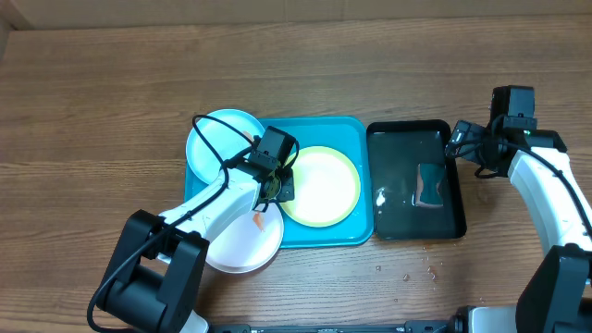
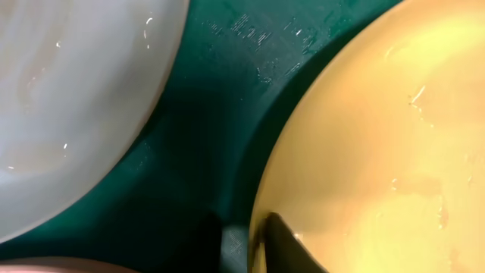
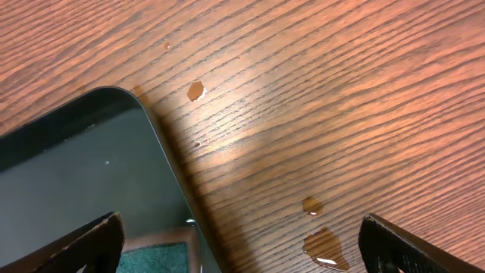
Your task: Clean dirty plates on tray and stack at the side
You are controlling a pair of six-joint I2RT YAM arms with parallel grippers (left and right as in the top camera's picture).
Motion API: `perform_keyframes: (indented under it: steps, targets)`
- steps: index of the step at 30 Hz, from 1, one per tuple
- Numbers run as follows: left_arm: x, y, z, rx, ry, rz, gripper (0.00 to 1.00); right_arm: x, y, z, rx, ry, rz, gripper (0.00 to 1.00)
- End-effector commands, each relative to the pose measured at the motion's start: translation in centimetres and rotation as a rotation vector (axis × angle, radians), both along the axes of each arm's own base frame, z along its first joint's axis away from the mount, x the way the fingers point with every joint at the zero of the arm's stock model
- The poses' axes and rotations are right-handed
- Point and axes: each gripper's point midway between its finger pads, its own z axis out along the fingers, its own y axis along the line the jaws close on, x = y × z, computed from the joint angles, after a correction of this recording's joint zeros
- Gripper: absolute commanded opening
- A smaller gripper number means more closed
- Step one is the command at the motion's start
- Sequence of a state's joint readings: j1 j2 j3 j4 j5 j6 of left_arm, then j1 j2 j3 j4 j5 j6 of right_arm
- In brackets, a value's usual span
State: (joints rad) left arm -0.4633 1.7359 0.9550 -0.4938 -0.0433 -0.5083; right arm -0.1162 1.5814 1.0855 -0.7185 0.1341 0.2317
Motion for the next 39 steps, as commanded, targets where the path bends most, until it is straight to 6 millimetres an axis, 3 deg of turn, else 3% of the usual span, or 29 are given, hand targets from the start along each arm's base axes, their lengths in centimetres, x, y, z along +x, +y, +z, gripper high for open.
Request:
perform_keyframes:
  steps: [1, 8, 19, 23, 31, 39]
  targets:
    - [-0.3, 0.0, -0.6, 0.002, 0.013, 0.013, 0.04, 0.6, 0.0, 0.9, 0.006, -0.033, -0.005, 1.0]
    - [1.0, -0.4, 0.6, -0.027, -0.017, 0.005, 0.04, 0.6, 0.0, 0.9, 0.007, -0.033, -0.005, 1.0]
    - [5.6, 1.7, 5.9, -0.03, -0.078, 0.046, 0.04, 0.6, 0.0, 0.9, 0.007, -0.033, -0.005, 1.0]
    - [7.3, 1.5, 8.5, -0.044, -0.122, 0.05, 0.04, 0.6, 0.0, 0.9, 0.007, -0.034, -0.005, 1.0]
    - [9.9, -1.3, 13.4, -0.097, -0.245, 0.01, 0.04, 0.6, 0.0, 0.9, 0.007, -0.033, -0.005, 1.0]
    - [10.0, -6.4, 15.1, -0.147, -0.343, -0.088, 0.04, 0.6, 0.0, 0.9, 0.007, -0.033, -0.005, 1.0]
